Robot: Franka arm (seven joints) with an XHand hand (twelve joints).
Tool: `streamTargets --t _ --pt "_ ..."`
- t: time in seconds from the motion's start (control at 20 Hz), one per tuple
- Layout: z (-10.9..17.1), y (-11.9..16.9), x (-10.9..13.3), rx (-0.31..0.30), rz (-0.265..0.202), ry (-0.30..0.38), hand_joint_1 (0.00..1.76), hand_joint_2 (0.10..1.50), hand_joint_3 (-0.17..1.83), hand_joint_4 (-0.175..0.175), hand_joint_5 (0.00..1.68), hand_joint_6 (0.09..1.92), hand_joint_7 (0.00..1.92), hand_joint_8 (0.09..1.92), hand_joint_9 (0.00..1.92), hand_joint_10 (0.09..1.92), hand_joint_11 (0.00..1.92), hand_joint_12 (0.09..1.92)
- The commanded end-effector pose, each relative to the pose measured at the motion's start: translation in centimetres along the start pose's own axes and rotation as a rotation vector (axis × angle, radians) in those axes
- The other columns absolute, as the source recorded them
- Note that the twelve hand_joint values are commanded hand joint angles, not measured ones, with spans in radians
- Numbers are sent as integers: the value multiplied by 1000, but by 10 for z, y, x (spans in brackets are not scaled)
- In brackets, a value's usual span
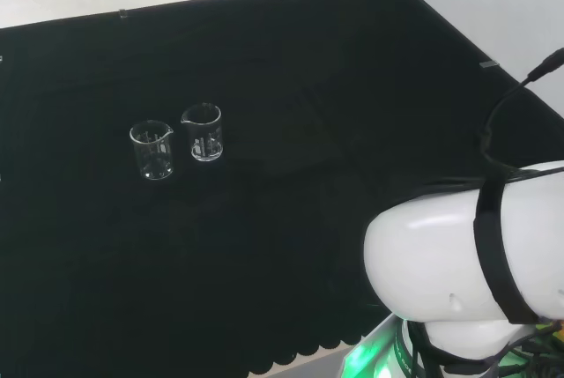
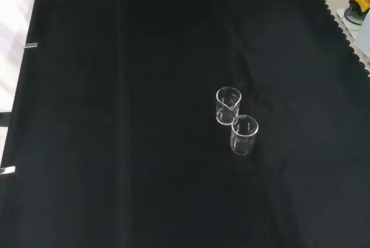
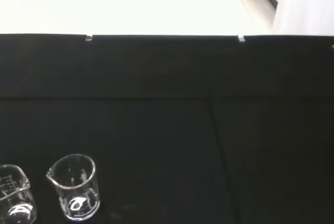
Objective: Pick up the beaker on the right.
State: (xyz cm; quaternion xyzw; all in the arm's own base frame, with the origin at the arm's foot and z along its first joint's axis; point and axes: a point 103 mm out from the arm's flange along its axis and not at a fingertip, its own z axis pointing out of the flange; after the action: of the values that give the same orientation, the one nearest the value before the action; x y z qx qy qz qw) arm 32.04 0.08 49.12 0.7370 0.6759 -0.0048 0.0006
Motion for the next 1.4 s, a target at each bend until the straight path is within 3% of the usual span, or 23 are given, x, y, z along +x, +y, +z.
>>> streamTargets --t 0.05,0.45,1.0,1.4 --pt "10 6 5 11 -9 12 23 1152 745 -28 252 87 88 458 179 602 0 1099" --pt "23 14 4 35 0 14 37 1139 741 -28 252 87 90 457 179 603 0 1098" --pt "55 32 6 82 18 77 163 1042 778 -29 248 87 94 458 176 609 0 1096" --pt "88 64 12 101 -16 144 204 1004 802 -30 240 87 93 461 175 612 0 1097"
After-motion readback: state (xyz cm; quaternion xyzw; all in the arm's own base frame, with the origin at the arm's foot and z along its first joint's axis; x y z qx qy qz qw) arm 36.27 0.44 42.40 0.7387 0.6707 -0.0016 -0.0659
